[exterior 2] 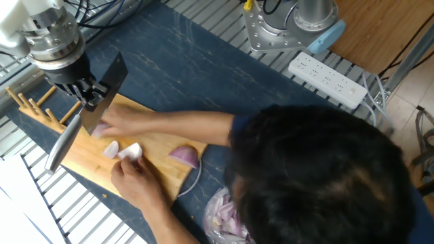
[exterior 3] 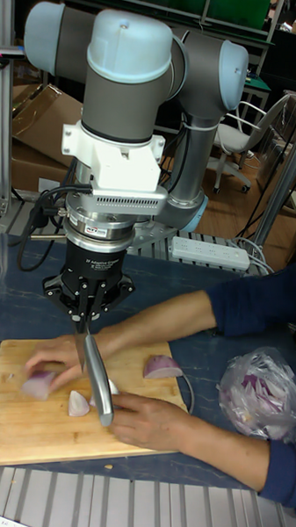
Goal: Chop the onions
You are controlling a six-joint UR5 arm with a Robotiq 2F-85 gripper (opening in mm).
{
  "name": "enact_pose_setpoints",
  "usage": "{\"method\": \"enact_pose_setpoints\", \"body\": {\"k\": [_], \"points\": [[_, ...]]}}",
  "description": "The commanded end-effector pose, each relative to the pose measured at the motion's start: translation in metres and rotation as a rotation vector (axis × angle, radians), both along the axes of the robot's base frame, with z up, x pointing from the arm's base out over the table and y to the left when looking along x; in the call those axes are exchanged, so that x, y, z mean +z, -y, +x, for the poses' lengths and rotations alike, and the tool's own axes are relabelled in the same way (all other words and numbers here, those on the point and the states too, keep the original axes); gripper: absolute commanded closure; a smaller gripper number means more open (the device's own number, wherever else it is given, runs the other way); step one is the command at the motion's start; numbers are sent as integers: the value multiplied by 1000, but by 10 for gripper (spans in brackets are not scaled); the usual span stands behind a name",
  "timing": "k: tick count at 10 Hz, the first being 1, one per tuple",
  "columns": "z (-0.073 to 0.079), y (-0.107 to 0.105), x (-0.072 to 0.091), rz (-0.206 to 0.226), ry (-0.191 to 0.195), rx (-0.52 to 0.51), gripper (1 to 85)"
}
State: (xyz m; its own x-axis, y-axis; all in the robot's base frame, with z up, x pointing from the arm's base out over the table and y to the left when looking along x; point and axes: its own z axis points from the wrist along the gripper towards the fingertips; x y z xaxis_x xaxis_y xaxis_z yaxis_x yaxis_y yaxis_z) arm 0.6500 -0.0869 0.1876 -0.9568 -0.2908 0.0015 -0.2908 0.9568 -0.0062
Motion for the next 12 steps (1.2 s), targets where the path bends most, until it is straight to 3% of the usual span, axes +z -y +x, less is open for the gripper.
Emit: {"method": "enact_pose_setpoints", "body": {"k": [1, 12], "points": [[1, -3, 1, 13, 4, -3, 840], [9, -4, -3, 22, 18, -6, 840]]}}
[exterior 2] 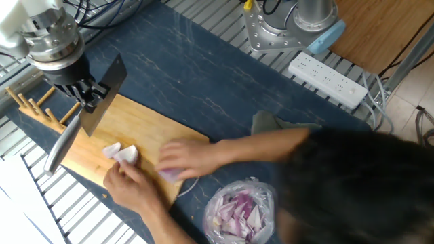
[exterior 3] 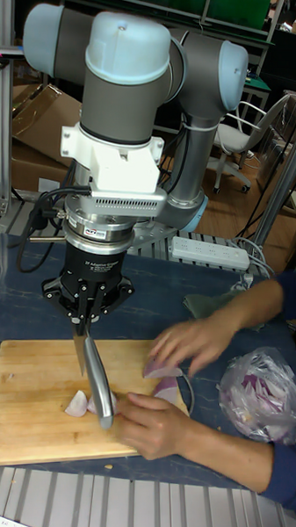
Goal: Chop the onions
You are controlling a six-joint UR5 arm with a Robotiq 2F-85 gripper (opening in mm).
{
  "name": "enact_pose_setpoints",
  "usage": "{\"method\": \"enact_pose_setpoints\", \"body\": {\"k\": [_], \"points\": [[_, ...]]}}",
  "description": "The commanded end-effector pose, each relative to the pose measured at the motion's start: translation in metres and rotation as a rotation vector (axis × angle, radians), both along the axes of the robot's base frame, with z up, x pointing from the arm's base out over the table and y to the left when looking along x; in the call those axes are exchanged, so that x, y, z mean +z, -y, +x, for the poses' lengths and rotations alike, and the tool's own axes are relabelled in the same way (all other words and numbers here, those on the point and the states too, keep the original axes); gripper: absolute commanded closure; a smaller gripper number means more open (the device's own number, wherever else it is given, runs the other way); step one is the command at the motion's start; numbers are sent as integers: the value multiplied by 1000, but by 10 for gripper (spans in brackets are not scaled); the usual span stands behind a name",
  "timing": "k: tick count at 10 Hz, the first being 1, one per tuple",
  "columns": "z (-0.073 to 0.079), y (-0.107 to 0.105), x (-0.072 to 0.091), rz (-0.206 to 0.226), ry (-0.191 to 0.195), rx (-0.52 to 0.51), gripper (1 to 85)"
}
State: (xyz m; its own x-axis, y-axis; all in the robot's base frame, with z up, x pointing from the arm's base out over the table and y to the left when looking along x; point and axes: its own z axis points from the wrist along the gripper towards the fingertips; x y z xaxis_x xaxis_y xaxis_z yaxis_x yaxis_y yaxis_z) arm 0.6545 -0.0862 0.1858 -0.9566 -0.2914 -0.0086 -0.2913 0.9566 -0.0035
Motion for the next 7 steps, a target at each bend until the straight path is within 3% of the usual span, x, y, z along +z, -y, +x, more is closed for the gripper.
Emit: {"method": "enact_pose_setpoints", "body": {"k": [1, 7], "points": [[7, -3, -2, 17, 11, -11, 840], [17, -25, -15, 33, 17, -60, 840]]}}
